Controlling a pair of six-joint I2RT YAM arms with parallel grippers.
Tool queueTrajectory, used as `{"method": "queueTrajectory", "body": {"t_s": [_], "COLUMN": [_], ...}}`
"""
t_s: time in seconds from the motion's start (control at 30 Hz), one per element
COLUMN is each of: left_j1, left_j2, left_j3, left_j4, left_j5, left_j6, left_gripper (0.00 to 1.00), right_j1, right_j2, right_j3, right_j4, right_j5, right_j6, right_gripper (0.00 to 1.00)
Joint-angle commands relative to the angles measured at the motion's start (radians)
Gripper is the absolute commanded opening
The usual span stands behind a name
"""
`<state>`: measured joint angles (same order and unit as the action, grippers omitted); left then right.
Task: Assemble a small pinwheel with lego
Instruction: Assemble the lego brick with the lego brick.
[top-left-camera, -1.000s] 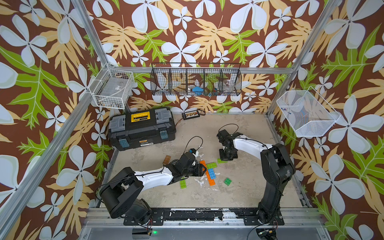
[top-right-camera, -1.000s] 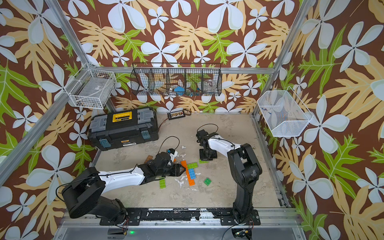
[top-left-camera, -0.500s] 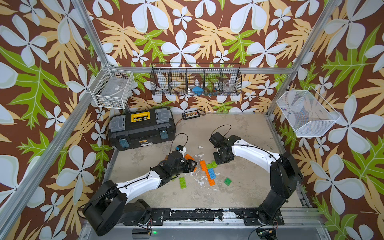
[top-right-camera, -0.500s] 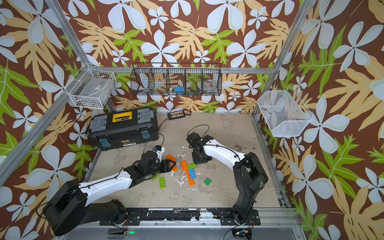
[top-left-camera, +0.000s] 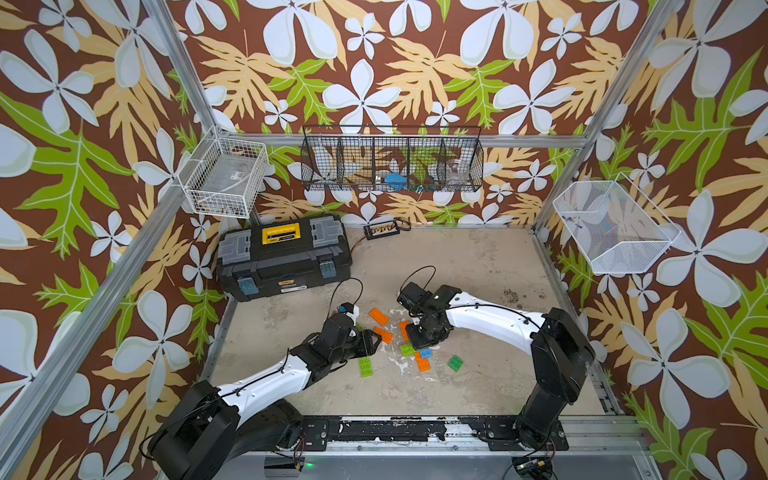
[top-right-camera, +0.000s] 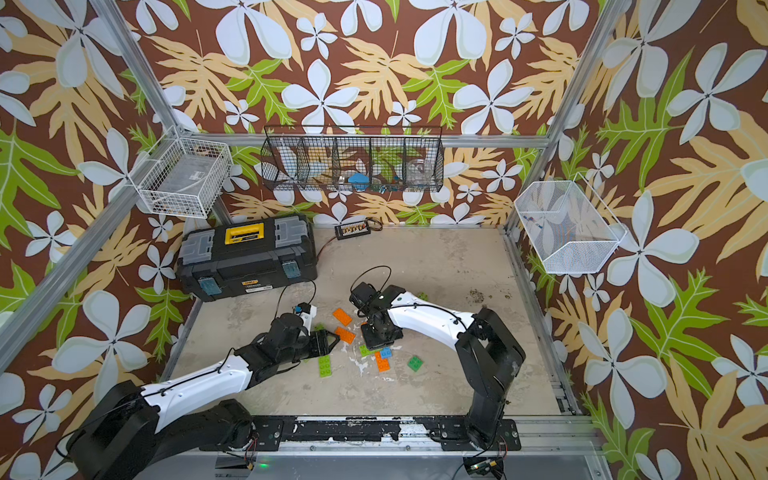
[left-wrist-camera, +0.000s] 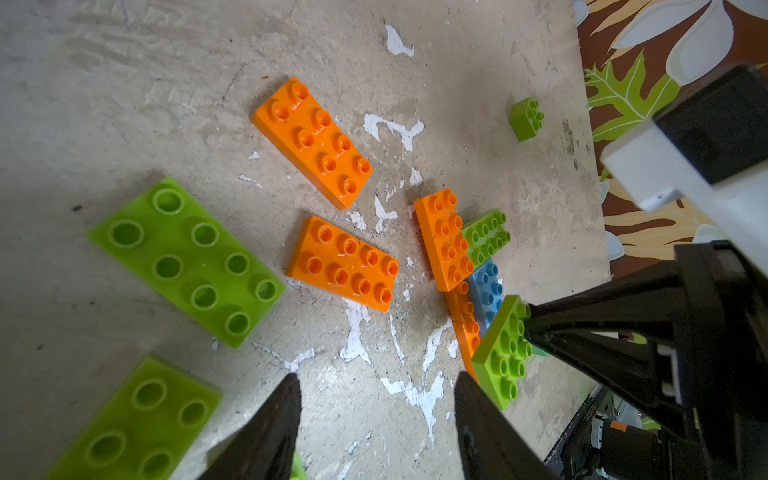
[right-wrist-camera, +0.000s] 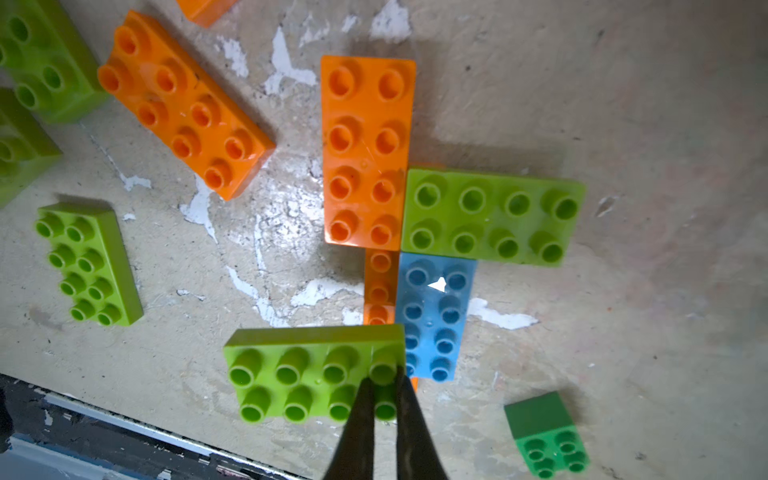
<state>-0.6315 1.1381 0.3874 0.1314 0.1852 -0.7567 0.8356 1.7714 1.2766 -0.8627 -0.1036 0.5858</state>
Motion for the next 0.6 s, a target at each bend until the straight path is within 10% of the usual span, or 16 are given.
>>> {"method": "queueTrajectory", "body": {"t_s": [0.0, 0.57], "left_j1": [-0.012, -0.071], "left_j2": [0.013, 0.053], "left_j3": [0.016, 0.039], "left_j4": [-0.010, -0.001], "left_j5": [0.014, -0.013], "left_j6": [0.023, 0.023], "left_gripper": [0.61, 0.60], "right_j1": [0.004, 0.004], "right_j2": [0.012, 0.102], "right_j3": [0.007, 0.047], "right_j4": [0.026, 0.020], "right_j5": [-0.028, 0.067], "right_j6": [0.030, 0.043], "right_gripper": [0.11, 0.11]}}
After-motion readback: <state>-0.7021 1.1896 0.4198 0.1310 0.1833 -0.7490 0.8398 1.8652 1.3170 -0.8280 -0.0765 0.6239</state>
